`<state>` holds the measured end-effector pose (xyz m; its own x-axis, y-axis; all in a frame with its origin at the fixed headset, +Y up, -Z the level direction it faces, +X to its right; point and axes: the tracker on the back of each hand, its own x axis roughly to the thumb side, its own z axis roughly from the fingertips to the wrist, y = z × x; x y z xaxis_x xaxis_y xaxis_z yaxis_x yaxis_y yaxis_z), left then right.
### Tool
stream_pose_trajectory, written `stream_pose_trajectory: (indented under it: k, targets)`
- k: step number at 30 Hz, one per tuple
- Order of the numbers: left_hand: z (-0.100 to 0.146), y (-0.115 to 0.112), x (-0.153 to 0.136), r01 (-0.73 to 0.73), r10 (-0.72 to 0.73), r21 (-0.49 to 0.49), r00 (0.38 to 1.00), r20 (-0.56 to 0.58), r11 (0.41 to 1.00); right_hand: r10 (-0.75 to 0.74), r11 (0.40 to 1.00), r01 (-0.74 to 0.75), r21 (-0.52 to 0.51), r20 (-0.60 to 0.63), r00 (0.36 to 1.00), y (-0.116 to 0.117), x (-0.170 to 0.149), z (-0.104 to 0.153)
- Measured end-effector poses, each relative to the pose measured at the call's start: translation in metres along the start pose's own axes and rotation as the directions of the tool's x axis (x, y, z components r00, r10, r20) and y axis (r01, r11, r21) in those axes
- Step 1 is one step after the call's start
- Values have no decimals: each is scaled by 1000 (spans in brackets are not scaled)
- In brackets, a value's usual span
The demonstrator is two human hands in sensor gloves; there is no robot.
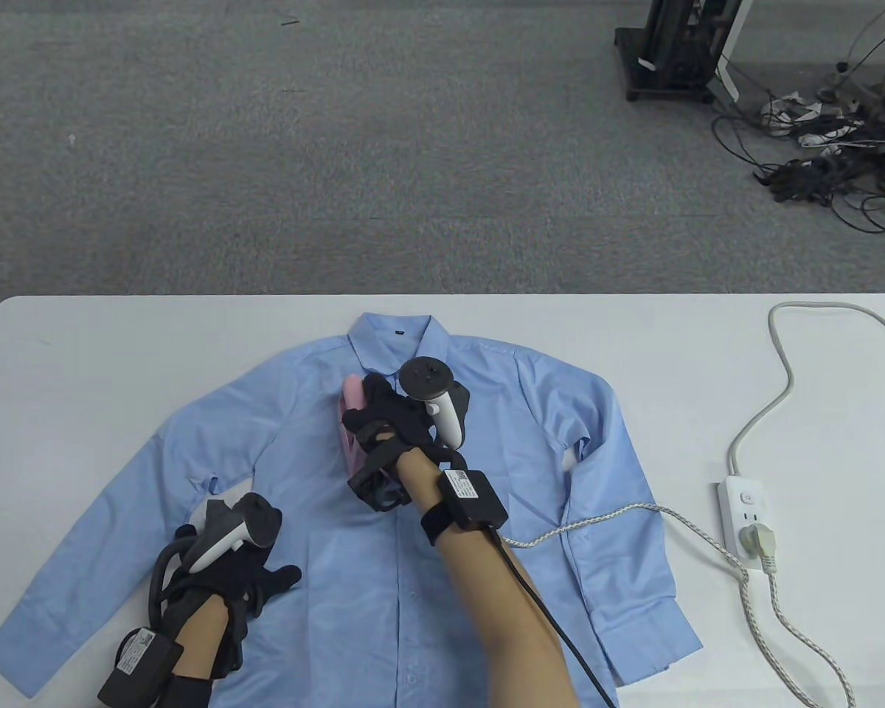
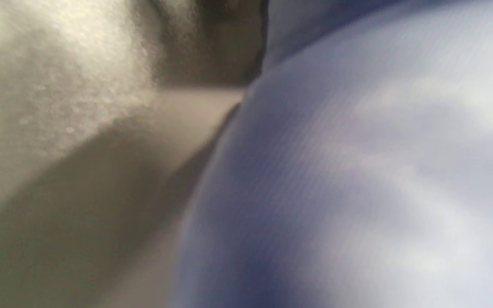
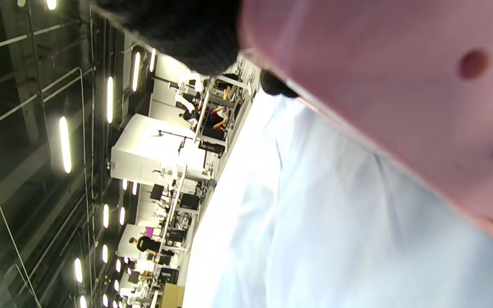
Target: Iron long-sleeve shirt with electric iron on table
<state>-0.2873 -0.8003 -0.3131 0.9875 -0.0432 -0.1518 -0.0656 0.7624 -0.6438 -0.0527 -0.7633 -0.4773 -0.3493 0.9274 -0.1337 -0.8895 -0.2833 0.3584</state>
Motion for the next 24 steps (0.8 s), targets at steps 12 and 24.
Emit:
stream_pose_trajectory:
  k: [12, 24]
  targets:
    - [21, 30, -42, -212, 218, 235, 976, -1, 949, 14, 959, -42, 280, 100, 995, 59, 46, 70]
    - [16, 13, -25, -94, 97, 62, 995, -37, 994, 129, 947, -125, 297, 9, 992, 111, 16, 82]
